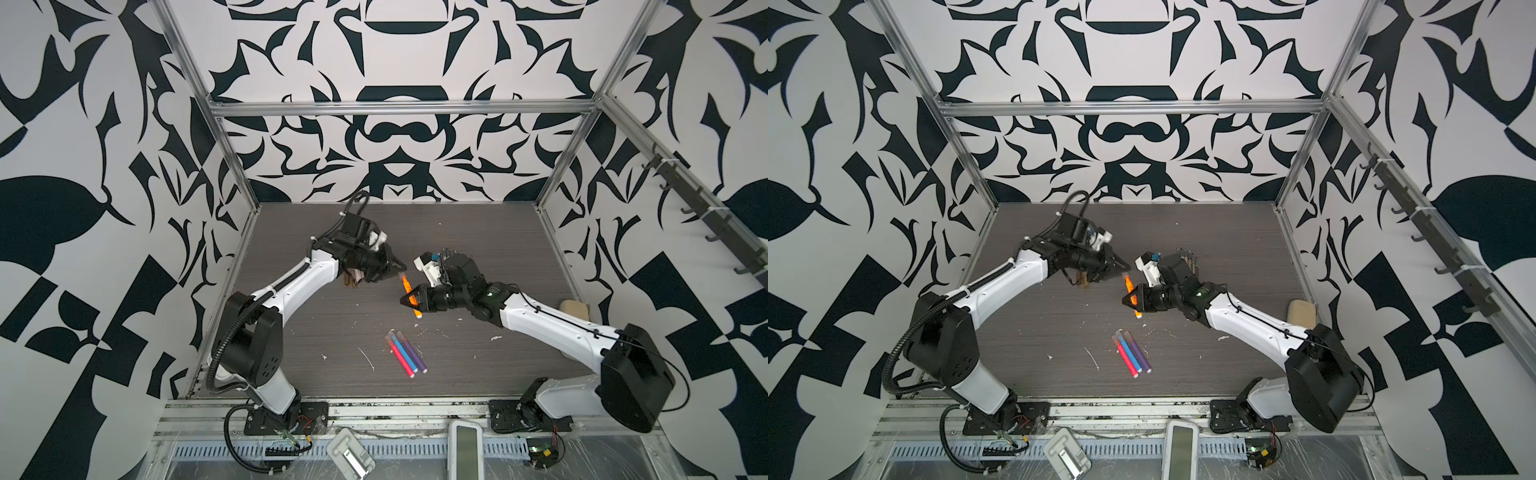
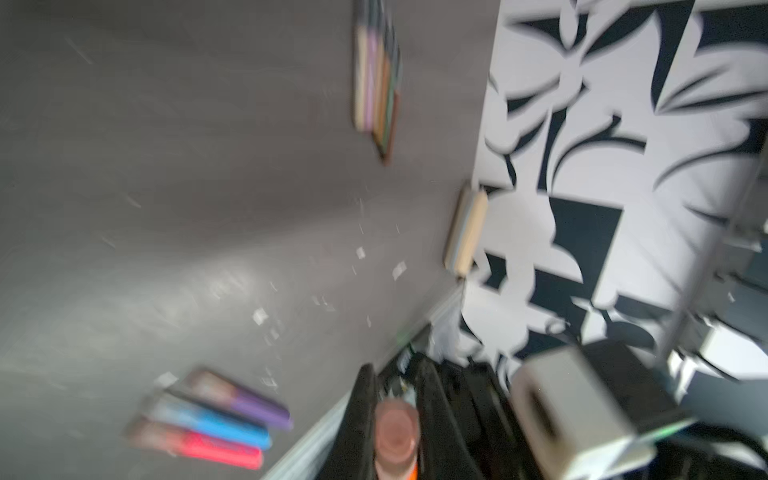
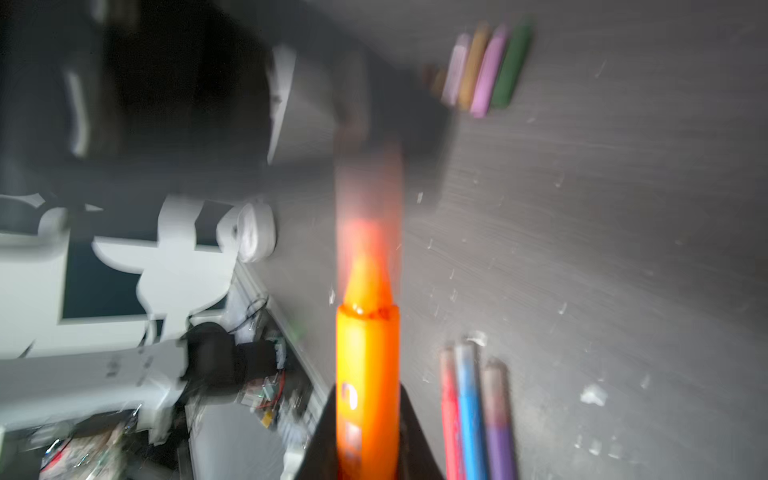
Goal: Open the pen caps
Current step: 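Lower the orange cap by the caps while the right carries the marker away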
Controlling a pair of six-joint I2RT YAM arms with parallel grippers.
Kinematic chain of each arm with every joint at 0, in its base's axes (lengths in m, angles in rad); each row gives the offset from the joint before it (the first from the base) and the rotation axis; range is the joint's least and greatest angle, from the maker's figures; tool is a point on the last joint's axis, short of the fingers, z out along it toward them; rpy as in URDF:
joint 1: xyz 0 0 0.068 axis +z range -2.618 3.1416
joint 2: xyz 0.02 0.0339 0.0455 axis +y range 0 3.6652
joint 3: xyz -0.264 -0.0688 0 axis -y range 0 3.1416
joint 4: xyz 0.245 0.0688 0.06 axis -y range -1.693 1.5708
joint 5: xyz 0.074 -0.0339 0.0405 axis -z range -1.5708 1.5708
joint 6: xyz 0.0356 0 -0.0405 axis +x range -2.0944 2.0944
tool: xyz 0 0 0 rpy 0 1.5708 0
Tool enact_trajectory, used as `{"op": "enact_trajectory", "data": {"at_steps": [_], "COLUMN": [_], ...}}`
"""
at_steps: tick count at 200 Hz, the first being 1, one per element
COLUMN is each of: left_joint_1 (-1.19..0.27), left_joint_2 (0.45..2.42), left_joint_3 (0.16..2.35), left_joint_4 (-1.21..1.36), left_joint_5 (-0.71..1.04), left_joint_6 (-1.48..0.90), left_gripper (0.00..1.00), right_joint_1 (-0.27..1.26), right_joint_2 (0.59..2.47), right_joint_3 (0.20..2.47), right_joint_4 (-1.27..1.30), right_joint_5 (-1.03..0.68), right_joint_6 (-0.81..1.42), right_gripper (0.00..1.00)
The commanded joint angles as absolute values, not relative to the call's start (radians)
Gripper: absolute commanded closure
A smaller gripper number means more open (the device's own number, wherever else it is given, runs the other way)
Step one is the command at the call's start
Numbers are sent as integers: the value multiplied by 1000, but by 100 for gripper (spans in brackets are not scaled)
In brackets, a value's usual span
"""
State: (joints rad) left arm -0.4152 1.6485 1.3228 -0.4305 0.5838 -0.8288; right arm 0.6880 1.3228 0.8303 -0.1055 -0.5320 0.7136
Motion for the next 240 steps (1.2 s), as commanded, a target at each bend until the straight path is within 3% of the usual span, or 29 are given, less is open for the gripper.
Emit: {"op": "enact_trajectory", "data": {"at_steps": [1, 90, 201, 240], "left_joint_1": [-166, -152, -154, -155], "left_joint_2": [1681, 1795, 2023, 2010], "left_joint_3": [1361, 1331, 1399, 1392], "left_joint_4": [-529, -772, -703, -696], "left_joint_5": [382, -32, 175, 189], "left_joint_6": [-729, -465, -417, -420], "left_gripper": [100, 100, 100, 77], "right_joint_1": [686, 686, 684, 685], "right_joint_2": [1226, 1232, 1172, 1167], "right_joint_3": [737, 770, 717, 723], "right_joint_4": [-254, -317, -324, -334], "right_joint_5": [-525, -514, -503, -500], "right_joint_6": [764, 701, 727, 727], "right_gripper": [100, 100, 100, 100]}}
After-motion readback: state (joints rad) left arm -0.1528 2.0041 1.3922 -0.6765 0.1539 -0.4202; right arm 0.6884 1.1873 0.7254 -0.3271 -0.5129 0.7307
